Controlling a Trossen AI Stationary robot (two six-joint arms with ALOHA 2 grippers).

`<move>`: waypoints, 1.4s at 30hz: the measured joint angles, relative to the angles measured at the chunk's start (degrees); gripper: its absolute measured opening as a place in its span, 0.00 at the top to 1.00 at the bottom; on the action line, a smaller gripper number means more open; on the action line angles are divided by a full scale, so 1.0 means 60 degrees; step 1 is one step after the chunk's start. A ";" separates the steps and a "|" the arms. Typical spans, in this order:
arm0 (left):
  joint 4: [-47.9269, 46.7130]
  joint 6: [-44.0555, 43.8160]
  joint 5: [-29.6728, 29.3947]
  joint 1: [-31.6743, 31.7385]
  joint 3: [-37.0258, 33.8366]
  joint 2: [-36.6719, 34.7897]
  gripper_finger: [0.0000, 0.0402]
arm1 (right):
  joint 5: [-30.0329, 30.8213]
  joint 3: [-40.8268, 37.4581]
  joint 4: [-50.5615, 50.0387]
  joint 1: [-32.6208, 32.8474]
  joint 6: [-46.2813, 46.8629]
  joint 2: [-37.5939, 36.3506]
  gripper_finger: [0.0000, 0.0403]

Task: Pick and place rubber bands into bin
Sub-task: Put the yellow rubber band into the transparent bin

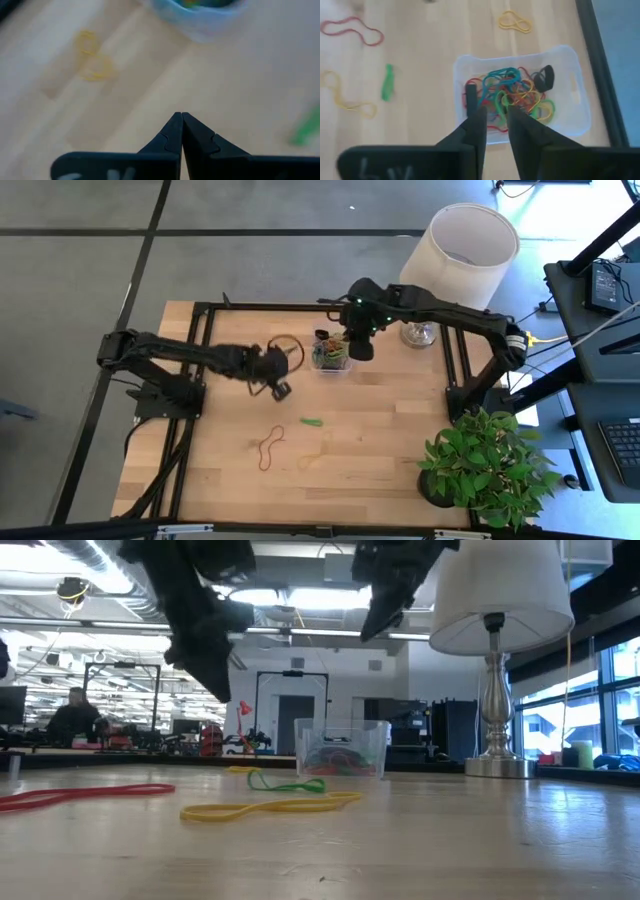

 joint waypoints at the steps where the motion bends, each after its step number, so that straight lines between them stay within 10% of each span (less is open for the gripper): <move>1: -0.0009 0.0389 0.0028 0.0364 0.0017 -0.0002 0.99 | -0.0004 0.0000 -0.0079 0.0066 0.0150 -0.0086 0.82; 16: 0.0621 0.4621 0.2368 0.4964 0.0018 0.0287 0.74 | 0.0096 -0.0496 0.0275 0.1900 0.2422 -0.0491 0.99; 27: 0.1968 0.6094 0.2631 0.5054 0.0014 0.2163 0.66 | 0.0173 -0.5927 0.5547 0.2895 0.6214 -0.3051 0.99; 42: 0.2998 0.6058 0.2725 0.4614 0.0022 0.3568 0.74 | 0.1637 -0.9639 0.5598 0.4640 0.8805 -0.6107 0.99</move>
